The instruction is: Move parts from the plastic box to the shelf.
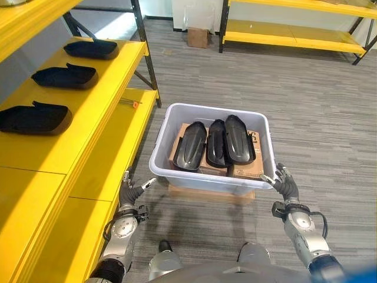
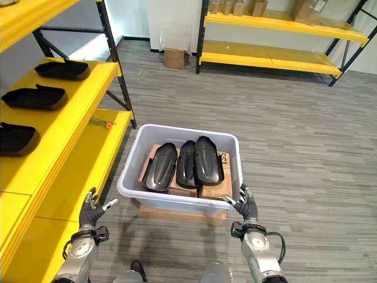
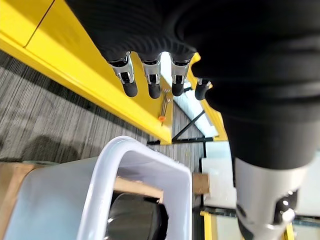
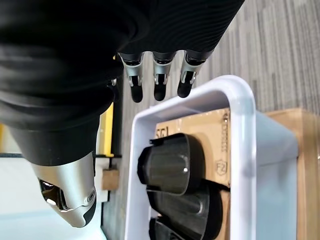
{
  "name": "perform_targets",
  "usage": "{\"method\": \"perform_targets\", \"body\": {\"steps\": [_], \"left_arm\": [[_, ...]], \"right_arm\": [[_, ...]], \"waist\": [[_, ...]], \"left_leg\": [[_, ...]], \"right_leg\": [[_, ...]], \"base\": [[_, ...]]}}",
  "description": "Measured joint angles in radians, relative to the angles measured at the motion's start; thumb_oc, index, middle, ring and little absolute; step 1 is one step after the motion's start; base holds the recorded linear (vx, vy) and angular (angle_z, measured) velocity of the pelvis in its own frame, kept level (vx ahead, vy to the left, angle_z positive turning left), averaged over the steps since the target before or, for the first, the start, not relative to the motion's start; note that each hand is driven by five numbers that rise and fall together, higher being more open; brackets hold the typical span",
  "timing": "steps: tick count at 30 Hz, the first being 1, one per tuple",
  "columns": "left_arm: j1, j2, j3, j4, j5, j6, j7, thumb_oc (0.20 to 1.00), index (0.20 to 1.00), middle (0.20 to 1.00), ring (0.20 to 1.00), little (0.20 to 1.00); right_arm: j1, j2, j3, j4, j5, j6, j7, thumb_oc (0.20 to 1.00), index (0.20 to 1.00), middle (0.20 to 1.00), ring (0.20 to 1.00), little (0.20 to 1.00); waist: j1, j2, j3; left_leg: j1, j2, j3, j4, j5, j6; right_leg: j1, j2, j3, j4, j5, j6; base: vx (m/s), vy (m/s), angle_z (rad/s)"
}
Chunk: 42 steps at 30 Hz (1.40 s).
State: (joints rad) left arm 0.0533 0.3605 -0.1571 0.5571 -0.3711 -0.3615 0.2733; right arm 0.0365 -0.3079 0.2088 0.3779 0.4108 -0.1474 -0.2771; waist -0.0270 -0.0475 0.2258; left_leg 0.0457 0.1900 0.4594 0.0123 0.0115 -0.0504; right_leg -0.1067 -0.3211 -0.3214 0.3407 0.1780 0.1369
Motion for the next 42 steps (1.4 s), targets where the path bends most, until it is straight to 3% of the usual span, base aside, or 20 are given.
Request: {"method": "perform_targets", "body": {"steps": [3,5,7,9,12,15,16,17,18,22,25,29,31,33,34,36,37,38,40,42], "left_arm": [[-0.002,0.029,-0.01,-0.04,0.0,0.0,-0.023,1.0,1.0,1.0,1.0,1.0],[0.0,0.033,-0.028,-0.072,-0.001,0.0,-0.043,1.0,1.0,1.0,1.0,1.0],[-0.002,0.04,-0.03,-0.108,-0.002,-0.004,-0.048,1.0,1.0,1.0,1.0,1.0],[-0.017,0.033,-0.033,-0.112,-0.011,0.0,-0.044,1.0,1.0,1.0,1.0,1.0],[-0.032,0.004,-0.04,-0.102,-0.012,0.003,-0.048,1.0,1.0,1.0,1.0,1.0],[-0.023,-0.003,-0.09,-0.107,-0.01,0.009,-0.06,1.0,1.0,1.0,1.0,1.0],[0.008,0.017,-0.098,-0.12,-0.01,0.017,-0.077,1.0,1.0,1.0,1.0,1.0],[0.011,0.008,-0.099,-0.115,-0.01,0.03,-0.079,1.0,1.0,1.0,1.0,1.0],[0.038,-0.029,-0.101,-0.129,-0.009,0.044,-0.08,1.0,1.0,1.0,1.0,1.0],[0.049,-0.078,-0.115,-0.143,-0.01,0.045,-0.084,1.0,1.0,1.0,1.0,1.0],[0.031,-0.068,-0.109,-0.147,-0.011,0.045,-0.098,1.0,1.0,1.0,1.0,1.0],[-0.007,-0.068,-0.08,-0.15,-0.013,0.045,-0.1,1.0,1.0,1.0,1.0,1.0],[0.004,-0.067,-0.077,-0.149,-0.05,0.046,-0.101,1.0,1.0,1.0,1.0,1.0],[0.008,-0.066,-0.074,-0.153,-0.052,0.053,-0.099,1.0,1.0,1.0,1.0,1.0],[0.015,-0.039,-0.064,-0.151,-0.055,0.053,-0.087,1.0,1.0,1.0,1.0,1.0],[0.021,-0.029,-0.068,-0.133,-0.071,0.067,-0.071,1.0,1.0,1.0,1.0,1.0],[0.034,-0.035,-0.068,-0.128,-0.082,0.068,-0.068,1.0,1.0,1.0,1.0,1.0],[0.044,-0.044,-0.078,-0.125,-0.088,0.069,-0.071,1.0,1.0,1.0,1.0,1.0],[0.019,-0.056,-0.088,-0.108,-0.088,0.069,-0.076,1.0,1.0,1.0,1.0,1.0],[0.033,-0.08,-0.089,-0.1,-0.087,0.068,-0.082,1.0,1.0,1.0,1.0,1.0]], "right_arm": [[-0.008,0.001,-0.004,-0.018,-0.002,0.0,-0.006,1.0,1.0,1.0,1.0,1.0],[-0.026,-0.008,0.0,-0.038,-0.003,-0.001,-0.004,1.0,1.0,1.0,1.0,1.0],[-0.018,-0.011,0.001,-0.04,-0.003,0.0,-0.001,1.0,1.0,1.0,1.0,1.0],[-0.006,-0.015,-0.006,-0.044,-0.003,-0.001,0.003,1.0,1.0,1.0,1.0,1.0],[-0.003,-0.015,0.001,-0.036,-0.003,0.0,0.0,1.0,1.0,1.0,1.0,1.0],[0.004,-0.005,0.001,-0.026,-0.003,0.003,-0.004,1.0,1.0,1.0,1.0,1.0],[0.029,0.017,0.0,-0.025,-0.003,0.003,-0.01,1.0,1.0,1.0,1.0,1.0],[0.033,0.015,-0.003,-0.013,-0.003,0.004,-0.012,1.0,1.0,1.0,1.0,1.0],[0.028,-0.009,-0.005,0.0,-0.003,0.008,-0.014,1.0,1.0,1.0,1.0,1.0],[-0.028,-0.067,0.002,-0.003,-0.003,0.012,-0.01,1.0,1.0,1.0,1.0,1.0],[-0.045,-0.086,0.003,-0.012,-0.004,0.009,-0.003,1.0,1.0,1.0,1.0,1.0],[-0.054,-0.104,0.025,-0.005,-0.004,0.01,0.018,1.0,1.0,1.0,1.0,1.0],[-0.053,-0.104,0.028,-0.001,-0.004,0.01,0.049,1.0,1.0,1.0,1.0,1.0],[-0.047,-0.104,0.028,0.004,-0.004,0.01,0.06,1.0,1.0,1.0,1.0,1.0],[-0.037,-0.078,0.047,0.005,-0.004,0.01,0.063,1.0,1.0,1.0,1.0,1.0],[-0.028,-0.079,0.064,0.006,-0.004,0.01,0.068,1.0,1.0,1.0,1.0,1.0],[-0.036,-0.084,0.064,0.007,-0.004,0.01,0.067,1.0,1.0,1.0,1.0,1.0],[-0.045,-0.103,0.04,-0.012,-0.004,0.001,0.061,1.0,1.0,1.0,1.0,1.0],[-0.041,-0.105,0.012,-0.009,-0.002,0.002,0.044,1.0,1.0,1.0,1.0,1.0],[-0.036,-0.116,0.005,-0.013,-0.003,-0.002,0.047,1.0,1.0,1.0,1.0,1.0]], "waist": [[0.02,-0.038,0.003],[0.013,-0.01,0.019],[0.005,0.007,0.025],[-0.021,-0.007,0.026],[-0.038,-0.017,0.021],[-0.04,-0.033,0.012],[-0.046,-0.066,-0.001],[-0.045,-0.054,0.009],[-0.037,0.0,0.022],[-0.063,0.039,0.018],[-0.065,0.039,0.013],[-0.07,0.045,-0.009],[-0.071,0.039,-0.037],[-0.071,0.035,-0.041],[-0.056,0.015,-0.048],[-0.055,0.001,-0.052],[-0.043,0.001,-0.059],[-0.052,0.028,-0.062],[-0.049,0.045,-0.061],[-0.051,0.054,-0.065]], "left_leg": [[0.006,-0.046,-0.006,-0.003,-0.001,0.025],[0.023,-0.05,0.002,-0.013,-0.009,0.044],[0.031,-0.048,0.0,-0.05,0.006,0.059],[0.027,-0.054,0.002,-0.044,0.005,0.052],[0.046,-0.052,0.004,-0.053,-0.002,0.041],[0.077,-0.013,-0.018,-0.051,-0.006,0.001],[0.082,0.036,-0.049,-0.044,0.002,-0.068],[0.099,0.07,-0.065,-0.046,0.007,-0.087],[0.125,0.139,-0.048,-0.044,0.021,-0.066],[0.141,0.155,0.082,-0.014,0.115,-0.027],[0.145,0.17,0.086,0.059,0.161,-0.039],[0.137,0.194,0.088,0.133,0.228,-0.123],[0.109,0.201,0.111,0.198,0.239,-0.126],[0.092,0.198,0.088,0.237,0.242,-0.144],[0.046,0.234,0.026,0.336,0.254,-0.169],[-0.016,0.265,-0.024,0.44,0.242,-0.179],[-0.013,0.26,-0.011,0.393,0.149,-0.146],[0.005,0.243,0.061,0.142,0.118,-0.129],[0.002,0.242,0.057,0.065,0.133,-0.131],[0.007,0.219,0.048,0.066,0.196,-0.088]], "right_leg": [[-0.053,-0.027,-0.005,0.081,0.001,0.027],[-0.087,-0.032,0.013,0.101,-0.001,0.061],[-0.095,0.032,0.026,0.11,-0.119,0.064],[-0.067,0.057,0.019,-0.069,-0.143,0.052],[-0.055,0.019,0.002,-0.269,-0.124,0.082],[-0.059,-0.037,0.013,-0.345,-0.074,0.109],[0.001,-0.017,0.041,-0.379,-0.085,0.117],[0.019,0.022,0.037,-0.377,0.006,0.078],[0.021,0.096,0.012,-0.352,-0.009,0.021],[0.042,0.142,0.007,-0.358,-0.031,-0.031],[0.07,0.146,0.01,-0.358,-0.049,-0.052],[0.087,0.146,0.008,-0.348,-0.08,-0.059],[0.088,0.133,0.002,-0.348,-0.083,-0.065],[0.071,0.123,-0.002,-0.279,-0.142,-0.049],[0.026,0.146,-0.022,-0.149,-0.247,-0.104],[0.059,0.145,-0.022,-0.188,-0.247,-0.139],[0.067,0.141,-0.028,-0.219,-0.214,-0.115],[0.068,0.143,-0.045,-0.233,-0.197,-0.109],[0.07,0.144,-0.055,-0.221,-0.209,-0.09],[0.07,0.123,-0.043,-0.206,-0.215,-0.049]], "base": [[0.06,0.129,-0.3],[0.06,-0.006,-0.52],[0.16,-0.206,-0.14],[0.2,-0.257,0.06],[0.23,-0.26,0.01],[0.27,-0.355,0.2],[0.32,-0.374,0.63],[0.34,-0.356,0.53],[0.22,-0.179,-0.05],[0.22,-0.167,-0.15],[0.17,-0.131,-0.23],[0.22,-0.133,-0.16],[0.23,-0.109,-0.07],[0.21,-0.009,0.06],[0.08,0.189,0.02],[0.07,0.294,-0.02],[0.14,0.374,-0.07],[0.12,0.255,0.0],[0.13,0.282,0.12],[0.17,0.332,0.01]]}}
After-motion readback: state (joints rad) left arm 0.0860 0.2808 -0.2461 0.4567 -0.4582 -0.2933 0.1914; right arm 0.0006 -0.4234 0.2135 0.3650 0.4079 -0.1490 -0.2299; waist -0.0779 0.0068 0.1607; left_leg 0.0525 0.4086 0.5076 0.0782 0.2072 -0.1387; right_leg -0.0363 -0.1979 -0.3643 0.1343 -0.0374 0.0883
